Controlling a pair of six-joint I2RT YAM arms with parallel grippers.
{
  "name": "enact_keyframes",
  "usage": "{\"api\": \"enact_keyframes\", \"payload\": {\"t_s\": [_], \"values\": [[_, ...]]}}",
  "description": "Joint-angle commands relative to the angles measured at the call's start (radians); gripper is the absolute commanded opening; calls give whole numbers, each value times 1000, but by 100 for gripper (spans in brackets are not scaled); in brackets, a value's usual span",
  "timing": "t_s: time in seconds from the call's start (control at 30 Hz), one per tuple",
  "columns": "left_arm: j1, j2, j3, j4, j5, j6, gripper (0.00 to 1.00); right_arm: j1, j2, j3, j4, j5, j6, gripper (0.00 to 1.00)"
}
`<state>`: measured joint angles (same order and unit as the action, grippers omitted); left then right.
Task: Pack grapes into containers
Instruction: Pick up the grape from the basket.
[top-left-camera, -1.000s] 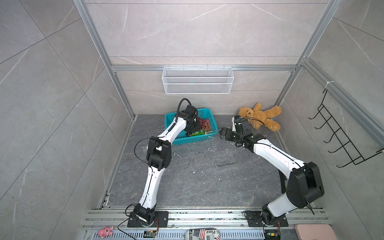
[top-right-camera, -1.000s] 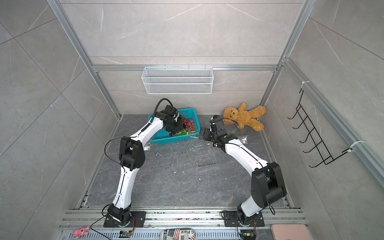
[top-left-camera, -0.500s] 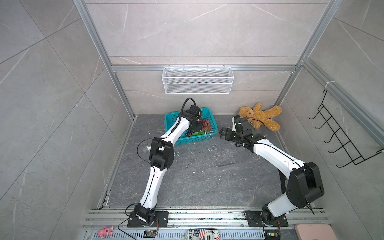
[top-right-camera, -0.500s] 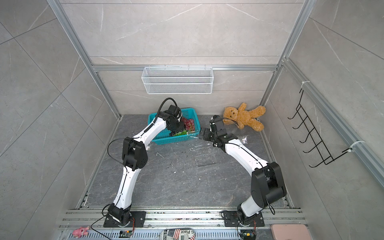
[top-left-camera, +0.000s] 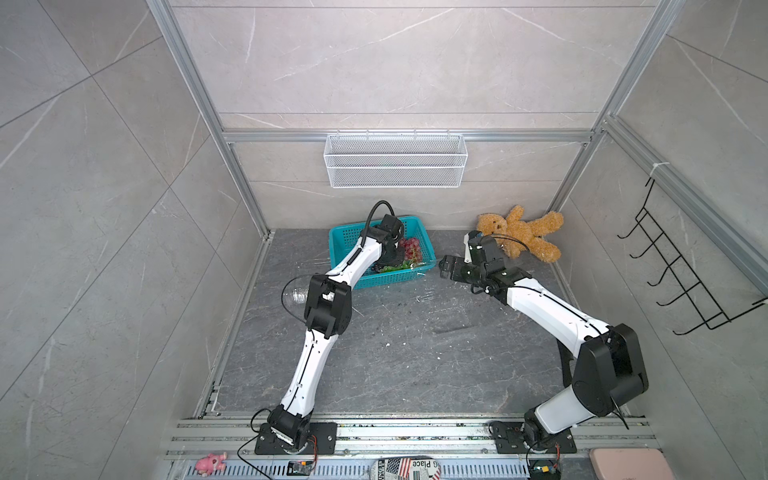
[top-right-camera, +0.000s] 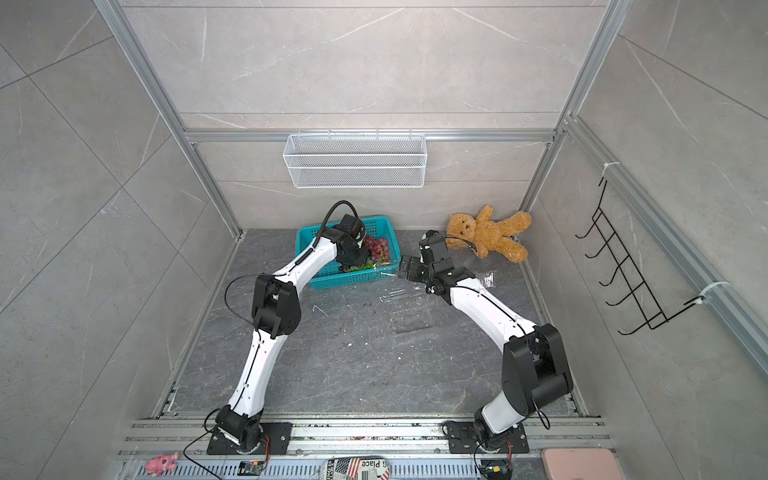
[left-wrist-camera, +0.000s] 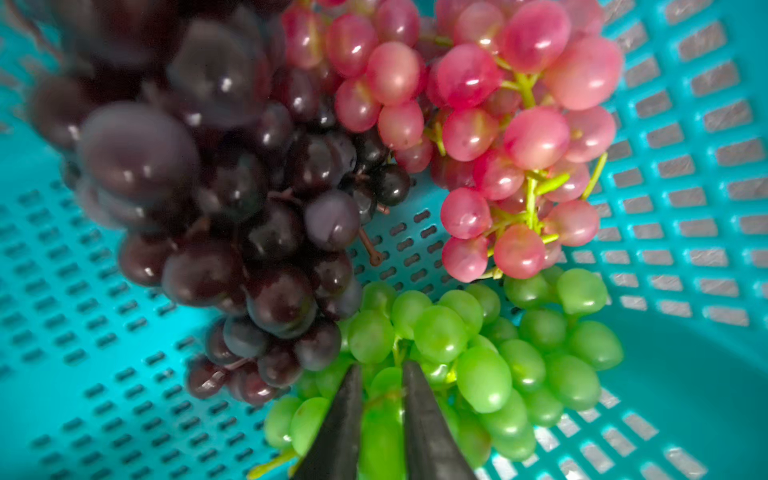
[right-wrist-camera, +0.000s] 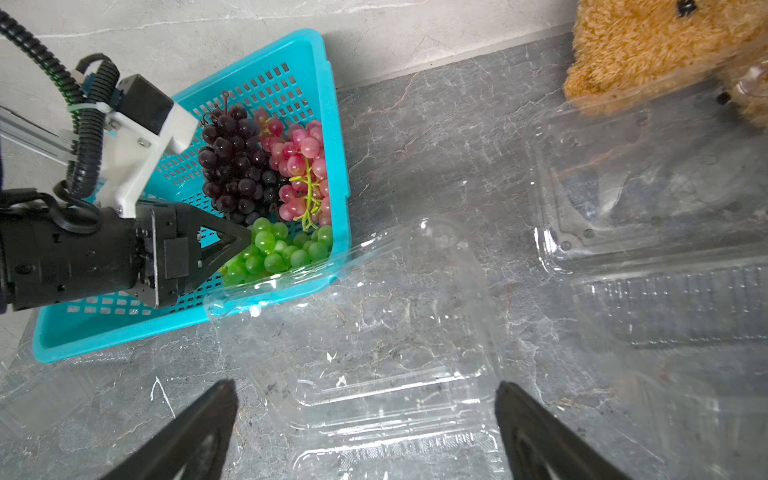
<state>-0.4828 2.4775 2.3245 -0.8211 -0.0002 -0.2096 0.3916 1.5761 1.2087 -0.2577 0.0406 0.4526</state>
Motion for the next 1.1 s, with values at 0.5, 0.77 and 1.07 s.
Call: {"api": "enact_keyframes", "payload": {"t_s": [0.5,0.77,1.07], "values": [[13,-204,52,-52,-114,54,0,4,-18,-3,-3,-6,12,99],[15,-274,70,-92,-121,53,0,4,-26,1,-3,-19,21,99],[16,-371,112,-141,-57,5,0,4,-63,6,-28,-18,17,99]]}}
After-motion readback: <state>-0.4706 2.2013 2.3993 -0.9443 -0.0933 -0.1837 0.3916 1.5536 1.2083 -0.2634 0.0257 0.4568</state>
